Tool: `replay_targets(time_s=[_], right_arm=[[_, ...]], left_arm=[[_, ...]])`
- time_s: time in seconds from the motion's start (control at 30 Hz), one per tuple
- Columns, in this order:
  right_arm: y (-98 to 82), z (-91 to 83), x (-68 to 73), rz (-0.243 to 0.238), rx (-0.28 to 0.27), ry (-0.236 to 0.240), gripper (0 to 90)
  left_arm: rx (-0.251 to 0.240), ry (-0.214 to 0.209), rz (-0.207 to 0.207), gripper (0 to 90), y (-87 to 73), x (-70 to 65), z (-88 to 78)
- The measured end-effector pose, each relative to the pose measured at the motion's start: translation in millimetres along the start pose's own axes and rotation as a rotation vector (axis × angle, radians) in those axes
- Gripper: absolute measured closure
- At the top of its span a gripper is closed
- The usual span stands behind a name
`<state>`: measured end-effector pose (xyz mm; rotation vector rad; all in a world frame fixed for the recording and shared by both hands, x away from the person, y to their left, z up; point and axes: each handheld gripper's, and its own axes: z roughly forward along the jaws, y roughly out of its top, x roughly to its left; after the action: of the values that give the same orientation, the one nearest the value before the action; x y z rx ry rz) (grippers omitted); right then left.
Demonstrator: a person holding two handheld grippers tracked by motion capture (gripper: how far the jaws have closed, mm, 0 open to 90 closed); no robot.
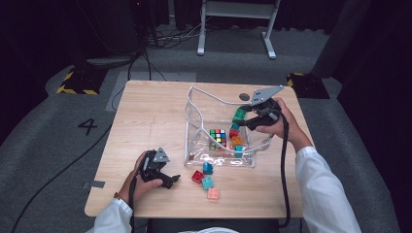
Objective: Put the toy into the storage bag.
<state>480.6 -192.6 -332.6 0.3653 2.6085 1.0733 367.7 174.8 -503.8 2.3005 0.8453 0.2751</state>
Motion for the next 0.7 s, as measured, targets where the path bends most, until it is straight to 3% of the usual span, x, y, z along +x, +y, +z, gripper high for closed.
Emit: replay_targets(time_s=[0.17,0.27,0.4,0.57,0.7], right_arm=[[-6.0,-4.5,-2.9,-0.009,0.041,-0.005,43.6],[-18.2,-10.1,-5.1,-0.026,0.121,-0.004,43.6],[-23.3,-15.4,-7.1,-0.022,0.167,0.000,43.6],[-28.7,-16.5,-8.5,-0.054,0.260,0.010,43.5],[-32.7,-13.8,-9.3,-0.074,0.287,0.021,43.5]], left_arm=[[0.000,0.000,0.000,0.4,0.0,-0.1,0.0],[0.000,0.004,0.005,0.4,0.1,0.3,-0.1],[0.000,0.004,0.005,0.3,0.1,0.3,-0.1],[0.000,0.004,0.005,0.3,0.1,0.3,-0.2],[0.000,0.004,0.005,0.3,0.1,0.3,-0.1]])
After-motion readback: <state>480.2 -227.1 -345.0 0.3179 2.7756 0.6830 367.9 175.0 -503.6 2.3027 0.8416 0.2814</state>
